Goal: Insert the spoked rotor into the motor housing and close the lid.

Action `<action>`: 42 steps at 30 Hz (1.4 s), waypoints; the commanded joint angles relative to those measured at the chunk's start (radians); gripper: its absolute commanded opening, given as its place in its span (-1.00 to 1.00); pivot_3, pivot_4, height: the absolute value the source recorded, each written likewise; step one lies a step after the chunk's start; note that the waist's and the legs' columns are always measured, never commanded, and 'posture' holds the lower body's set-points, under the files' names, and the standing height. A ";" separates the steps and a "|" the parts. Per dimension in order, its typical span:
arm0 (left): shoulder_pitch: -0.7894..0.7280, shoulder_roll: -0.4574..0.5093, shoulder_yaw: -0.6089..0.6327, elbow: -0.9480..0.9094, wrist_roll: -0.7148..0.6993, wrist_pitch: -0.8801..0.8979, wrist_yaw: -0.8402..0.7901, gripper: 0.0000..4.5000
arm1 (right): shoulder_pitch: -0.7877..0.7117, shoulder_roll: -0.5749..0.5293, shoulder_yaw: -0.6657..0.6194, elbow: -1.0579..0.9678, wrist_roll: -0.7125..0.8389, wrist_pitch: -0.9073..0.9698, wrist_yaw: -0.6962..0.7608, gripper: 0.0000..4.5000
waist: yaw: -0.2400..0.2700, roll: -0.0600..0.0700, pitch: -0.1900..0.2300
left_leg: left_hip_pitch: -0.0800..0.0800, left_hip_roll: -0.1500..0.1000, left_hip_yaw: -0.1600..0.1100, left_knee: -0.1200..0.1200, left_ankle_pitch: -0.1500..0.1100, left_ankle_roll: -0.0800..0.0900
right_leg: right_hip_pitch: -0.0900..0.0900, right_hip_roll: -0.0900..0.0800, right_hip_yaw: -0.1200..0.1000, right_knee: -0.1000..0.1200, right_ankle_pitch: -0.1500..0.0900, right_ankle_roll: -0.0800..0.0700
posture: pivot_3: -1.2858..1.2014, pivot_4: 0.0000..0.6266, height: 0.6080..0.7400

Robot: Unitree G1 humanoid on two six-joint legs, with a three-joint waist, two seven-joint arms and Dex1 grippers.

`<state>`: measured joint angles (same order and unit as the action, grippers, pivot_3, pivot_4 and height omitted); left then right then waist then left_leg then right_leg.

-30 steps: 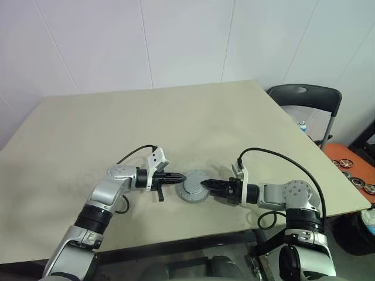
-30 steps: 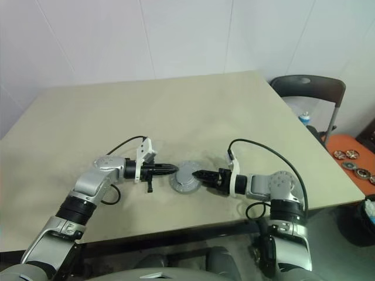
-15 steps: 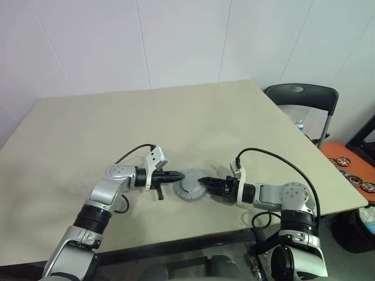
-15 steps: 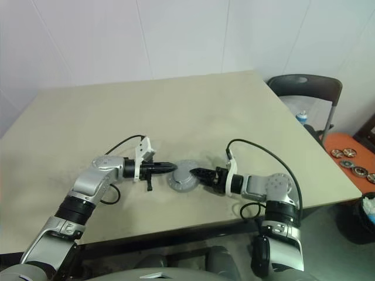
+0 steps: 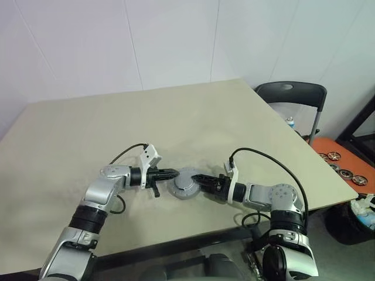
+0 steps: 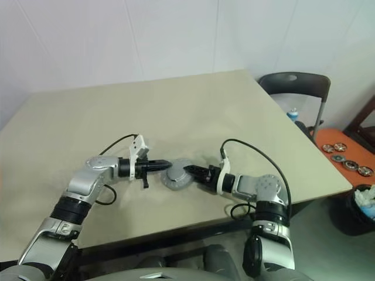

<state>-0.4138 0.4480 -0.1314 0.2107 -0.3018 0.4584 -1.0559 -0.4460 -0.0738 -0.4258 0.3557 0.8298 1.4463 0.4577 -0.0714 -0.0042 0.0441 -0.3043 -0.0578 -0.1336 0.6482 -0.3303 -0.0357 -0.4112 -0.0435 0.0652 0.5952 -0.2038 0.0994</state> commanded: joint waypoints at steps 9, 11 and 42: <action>0.008 0.081 0.243 -0.098 -0.173 0.135 0.073 -1.00 | -0.022 0.095 -0.060 0.013 0.055 -0.078 -0.017 -0.08 | -0.001 0.000 0.000 | -0.001 0.001 -0.001 -0.001 0.000 0.000 | -0.002 0.000 0.000 0.000 0.000 0.000 | 0.03 -1.00 1.00; 0.018 0.083 0.255 -0.098 -0.178 0.141 0.088 -1.00 | -0.036 0.103 -0.074 0.012 0.067 -0.081 -0.019 -0.08 | -0.001 0.000 0.000 | -0.001 0.001 -0.001 -0.001 0.000 0.000 | -0.002 0.000 0.000 0.000 0.000 0.000 | 0.03 -1.00 1.00; 0.095 -0.042 0.634 -0.138 -0.746 0.524 0.371 0.29 | -0.213 0.164 -0.134 0.035 0.198 -0.158 -0.127 -0.08 | 0.001 0.001 0.001 | -0.021 -0.003 -0.001 -0.001 0.001 -0.002 | -0.024 -0.005 0.001 0.003 0.004 -0.003 | 0.03 -1.00 1.00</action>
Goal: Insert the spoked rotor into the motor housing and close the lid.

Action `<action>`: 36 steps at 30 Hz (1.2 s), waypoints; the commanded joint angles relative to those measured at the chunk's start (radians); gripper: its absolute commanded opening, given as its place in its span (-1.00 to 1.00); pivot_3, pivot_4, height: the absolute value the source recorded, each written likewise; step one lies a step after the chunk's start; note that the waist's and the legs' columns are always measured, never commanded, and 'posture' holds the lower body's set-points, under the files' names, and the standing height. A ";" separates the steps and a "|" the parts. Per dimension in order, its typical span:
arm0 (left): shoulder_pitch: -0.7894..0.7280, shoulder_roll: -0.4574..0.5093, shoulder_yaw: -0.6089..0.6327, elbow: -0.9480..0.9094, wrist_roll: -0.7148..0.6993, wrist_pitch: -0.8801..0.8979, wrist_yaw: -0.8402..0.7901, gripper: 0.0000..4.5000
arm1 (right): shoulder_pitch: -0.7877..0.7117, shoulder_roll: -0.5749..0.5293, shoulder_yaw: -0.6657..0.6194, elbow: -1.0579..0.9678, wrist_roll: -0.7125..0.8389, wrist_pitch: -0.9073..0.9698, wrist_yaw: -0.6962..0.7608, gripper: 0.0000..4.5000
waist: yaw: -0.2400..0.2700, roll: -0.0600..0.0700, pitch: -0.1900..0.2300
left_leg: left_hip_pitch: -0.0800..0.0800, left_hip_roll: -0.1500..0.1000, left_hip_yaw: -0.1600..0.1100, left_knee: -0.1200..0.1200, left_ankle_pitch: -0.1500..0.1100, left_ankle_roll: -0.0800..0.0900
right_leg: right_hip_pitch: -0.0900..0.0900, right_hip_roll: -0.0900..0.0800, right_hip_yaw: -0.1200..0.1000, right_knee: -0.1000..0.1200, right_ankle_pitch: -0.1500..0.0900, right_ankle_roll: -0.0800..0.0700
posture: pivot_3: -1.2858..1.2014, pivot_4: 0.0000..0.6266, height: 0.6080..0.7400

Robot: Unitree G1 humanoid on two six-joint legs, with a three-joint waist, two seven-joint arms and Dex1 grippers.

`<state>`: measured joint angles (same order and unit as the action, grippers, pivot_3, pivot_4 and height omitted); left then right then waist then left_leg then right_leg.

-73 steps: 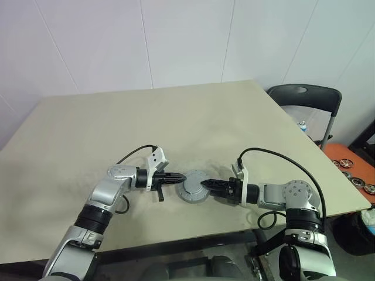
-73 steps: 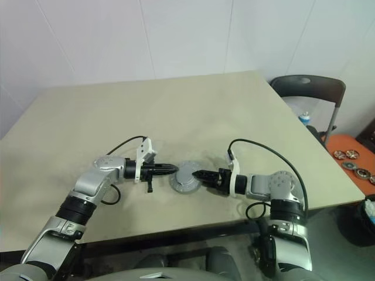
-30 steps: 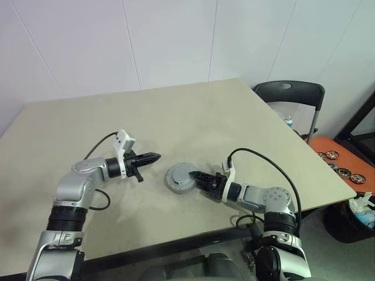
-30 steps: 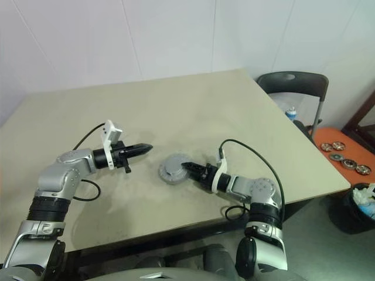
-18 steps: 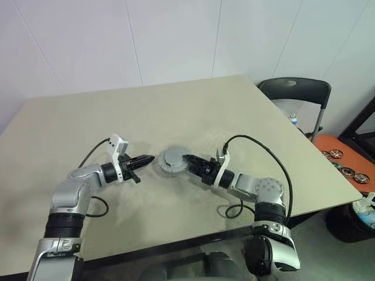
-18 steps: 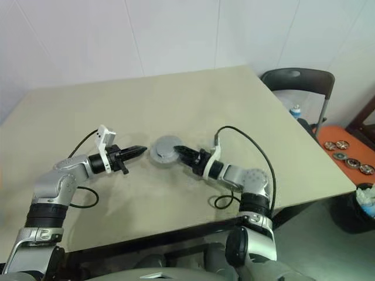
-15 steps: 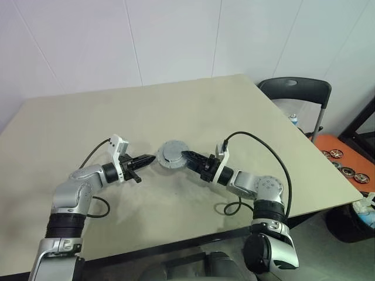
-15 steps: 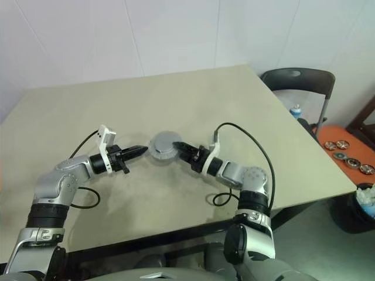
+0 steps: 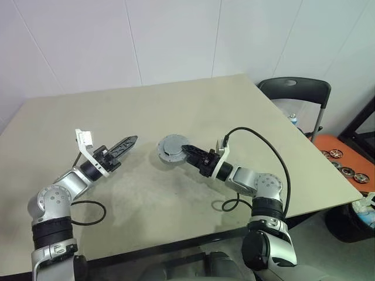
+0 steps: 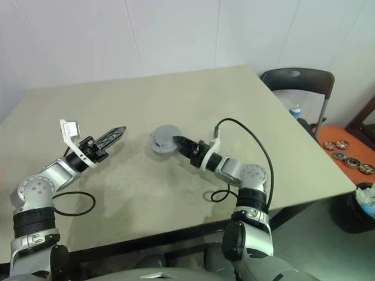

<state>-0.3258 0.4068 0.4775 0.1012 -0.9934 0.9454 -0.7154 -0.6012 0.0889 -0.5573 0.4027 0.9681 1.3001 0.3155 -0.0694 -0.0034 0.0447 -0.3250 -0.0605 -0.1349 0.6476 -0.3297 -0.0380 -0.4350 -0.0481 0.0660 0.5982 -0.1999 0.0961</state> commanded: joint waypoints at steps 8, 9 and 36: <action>0.083 -0.030 -0.041 -0.077 -0.097 0.137 0.072 0.57 | -0.085 0.009 -0.020 -0.008 0.093 -0.023 -0.005 -0.08 | 0.001 0.000 0.000 | 0.001 0.000 0.001 0.000 0.000 0.000 | 0.000 0.000 0.001 0.001 0.000 0.000 | 0.03 -1.00 1.00; 0.080 -0.038 -0.043 -0.073 -0.097 0.133 0.077 0.57 | -0.085 0.012 -0.020 -0.008 0.096 -0.025 -0.010 -0.08 | 0.001 0.000 0.000 | 0.001 0.000 0.000 0.000 0.000 0.000 | 0.000 0.000 0.001 0.001 0.000 0.000 | 0.03 -1.00 1.00; -0.020 -0.191 -0.042 0.033 -0.149 0.097 0.169 0.57 | -0.115 0.020 -0.018 -0.005 0.138 -0.057 -0.061 -0.08 | -0.001 -0.001 0.000 | 0.001 -0.001 0.002 0.001 0.001 -0.001 | 0.001 0.000 0.002 0.001 0.000 0.000 | 0.03 -1.00 1.00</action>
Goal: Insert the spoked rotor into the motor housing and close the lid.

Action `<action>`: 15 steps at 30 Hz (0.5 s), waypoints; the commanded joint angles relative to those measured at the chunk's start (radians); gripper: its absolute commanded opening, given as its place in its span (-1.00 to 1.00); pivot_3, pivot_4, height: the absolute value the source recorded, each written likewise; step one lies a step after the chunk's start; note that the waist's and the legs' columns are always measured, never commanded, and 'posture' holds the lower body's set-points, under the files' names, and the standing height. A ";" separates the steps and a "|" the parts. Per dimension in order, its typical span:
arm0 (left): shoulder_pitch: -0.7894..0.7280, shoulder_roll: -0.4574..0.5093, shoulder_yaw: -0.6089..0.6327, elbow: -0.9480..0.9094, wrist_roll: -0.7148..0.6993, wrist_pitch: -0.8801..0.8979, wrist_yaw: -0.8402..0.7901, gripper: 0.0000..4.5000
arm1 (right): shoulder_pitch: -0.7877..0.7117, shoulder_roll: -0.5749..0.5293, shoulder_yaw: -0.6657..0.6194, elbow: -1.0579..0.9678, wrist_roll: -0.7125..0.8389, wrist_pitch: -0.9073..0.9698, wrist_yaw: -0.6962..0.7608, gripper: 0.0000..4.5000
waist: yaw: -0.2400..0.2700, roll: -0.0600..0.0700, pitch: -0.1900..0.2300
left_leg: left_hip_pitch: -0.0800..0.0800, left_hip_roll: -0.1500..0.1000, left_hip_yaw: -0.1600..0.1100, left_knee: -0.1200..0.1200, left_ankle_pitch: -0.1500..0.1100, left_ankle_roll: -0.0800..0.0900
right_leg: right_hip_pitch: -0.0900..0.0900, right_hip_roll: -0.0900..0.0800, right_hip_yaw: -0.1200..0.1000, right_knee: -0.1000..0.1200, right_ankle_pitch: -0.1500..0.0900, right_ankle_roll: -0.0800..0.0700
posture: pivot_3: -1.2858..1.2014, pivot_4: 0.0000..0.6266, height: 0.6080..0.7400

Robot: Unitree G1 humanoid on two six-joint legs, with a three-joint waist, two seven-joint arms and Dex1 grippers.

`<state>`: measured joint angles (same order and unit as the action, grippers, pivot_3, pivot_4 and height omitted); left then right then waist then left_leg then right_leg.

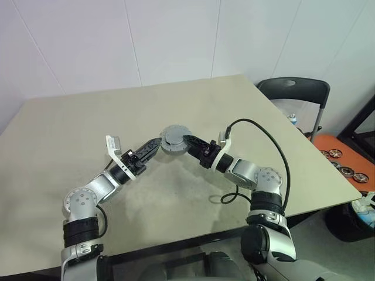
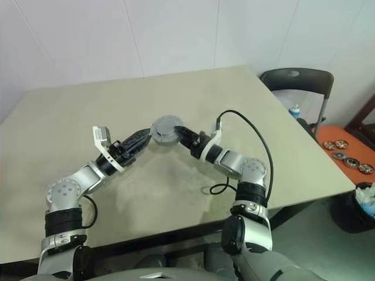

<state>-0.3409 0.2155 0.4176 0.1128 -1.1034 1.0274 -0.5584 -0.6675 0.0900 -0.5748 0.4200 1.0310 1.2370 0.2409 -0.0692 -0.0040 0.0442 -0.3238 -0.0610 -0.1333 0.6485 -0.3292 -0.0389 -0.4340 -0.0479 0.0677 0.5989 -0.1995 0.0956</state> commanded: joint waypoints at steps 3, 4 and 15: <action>0.007 -0.005 0.029 0.034 -0.050 0.020 0.028 0.57 | -0.043 0.022 0.002 -0.030 0.091 0.010 0.002 -0.08 | -0.001 0.000 0.000 | 0.000 0.000 0.000 0.000 0.000 0.000 | 0.000 0.000 0.000 0.000 0.000 0.000 | 0.03 -1.00 1.00; 0.010 -0.008 0.028 0.033 -0.054 0.020 0.032 0.57 | -0.043 0.022 0.003 -0.031 0.094 0.010 -0.002 -0.08 | 0.000 0.000 0.000 | 0.000 0.000 0.000 0.000 0.000 0.000 | 0.000 0.000 0.000 0.000 0.000 0.000 | 0.03 -1.00 1.00; -0.039 -0.042 0.004 0.070 -0.029 -0.032 0.023 0.57 | -0.043 0.016 0.015 -0.029 0.112 0.013 -0.024 -0.08 | 0.002 0.000 0.000 | 0.000 0.000 0.000 0.001 0.000 0.000 | 0.001 0.000 0.000 0.000 0.000 0.000 | 0.03 -1.00 1.00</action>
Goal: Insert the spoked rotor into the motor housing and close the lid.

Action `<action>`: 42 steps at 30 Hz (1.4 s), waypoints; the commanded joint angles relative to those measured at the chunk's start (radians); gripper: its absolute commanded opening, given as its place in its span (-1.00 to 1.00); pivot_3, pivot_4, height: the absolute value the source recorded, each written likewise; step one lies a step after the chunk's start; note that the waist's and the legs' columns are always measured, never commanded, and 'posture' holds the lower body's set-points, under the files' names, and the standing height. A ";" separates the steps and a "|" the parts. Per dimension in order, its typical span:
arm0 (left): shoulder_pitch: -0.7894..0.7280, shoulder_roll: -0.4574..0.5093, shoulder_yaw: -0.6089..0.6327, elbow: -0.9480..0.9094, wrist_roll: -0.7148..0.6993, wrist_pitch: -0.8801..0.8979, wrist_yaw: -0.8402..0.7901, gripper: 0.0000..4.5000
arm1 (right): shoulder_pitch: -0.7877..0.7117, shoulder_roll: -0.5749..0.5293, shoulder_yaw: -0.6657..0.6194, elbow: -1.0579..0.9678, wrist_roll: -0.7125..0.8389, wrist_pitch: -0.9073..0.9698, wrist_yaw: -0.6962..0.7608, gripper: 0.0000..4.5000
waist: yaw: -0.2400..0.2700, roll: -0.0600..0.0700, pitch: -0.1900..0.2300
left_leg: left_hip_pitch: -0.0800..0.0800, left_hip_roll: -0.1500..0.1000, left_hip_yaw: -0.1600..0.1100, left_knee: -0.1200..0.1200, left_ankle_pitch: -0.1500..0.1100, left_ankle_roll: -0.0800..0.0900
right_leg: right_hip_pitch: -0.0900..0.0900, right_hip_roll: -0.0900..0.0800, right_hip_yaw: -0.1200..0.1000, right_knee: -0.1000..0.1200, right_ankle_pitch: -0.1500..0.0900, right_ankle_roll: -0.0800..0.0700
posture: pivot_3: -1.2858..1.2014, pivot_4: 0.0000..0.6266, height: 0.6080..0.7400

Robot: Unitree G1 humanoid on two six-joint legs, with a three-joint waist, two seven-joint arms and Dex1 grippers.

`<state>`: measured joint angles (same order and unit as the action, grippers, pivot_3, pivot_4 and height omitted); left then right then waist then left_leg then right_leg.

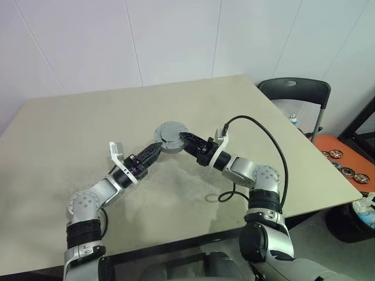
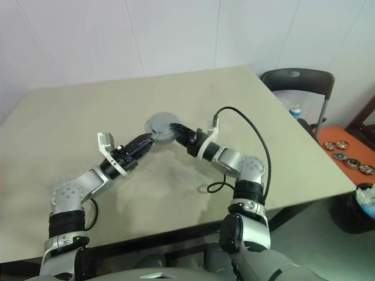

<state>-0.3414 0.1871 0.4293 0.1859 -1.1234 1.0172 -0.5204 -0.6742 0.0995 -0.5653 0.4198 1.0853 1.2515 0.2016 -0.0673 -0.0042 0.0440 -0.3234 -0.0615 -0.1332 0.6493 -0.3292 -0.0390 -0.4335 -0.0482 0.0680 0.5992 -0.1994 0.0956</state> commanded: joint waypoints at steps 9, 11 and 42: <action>-0.075 -0.027 -0.032 0.024 0.002 -0.040 -0.031 0.57 | -0.032 0.002 0.011 -0.033 0.060 -0.006 0.015 -0.08 | -0.002 0.000 0.000 | 0.000 0.000 0.000 0.000 0.000 0.000 | 0.000 0.000 0.000 0.000 0.000 0.000 | 0.03 -1.00 1.00; -0.084 -0.030 -0.031 0.029 0.003 -0.045 -0.029 0.57 | -0.031 0.002 0.012 -0.033 0.059 -0.006 0.015 -0.08 | -0.001 0.000 0.000 | 0.000 0.000 0.000 0.000 0.000 0.000 | 0.000 0.000 0.000 0.000 0.000 0.000 | 0.03 -1.00 1.00; -0.155 -0.125 -0.011 0.024 -0.022 -0.066 0.154 0.04 | -0.008 0.008 0.023 -0.042 0.078 -0.011 -0.020 -0.08 | -0.001 0.000 0.000 | 0.000 0.000 0.000 0.001 0.000 0.000 | 0.000 0.000 0.000 0.000 0.001 0.000 | 0.03 -1.00 1.00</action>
<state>-0.4804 0.0468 0.4133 0.2507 -1.1435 0.9657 -0.3721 -0.6639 0.1018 -0.5512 0.4165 1.1212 1.2398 0.1739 -0.0686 -0.0047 0.0436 -0.3234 -0.0614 -0.1330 0.6502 -0.3291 -0.0391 -0.4332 -0.0479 0.0685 0.5996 -0.1983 0.0961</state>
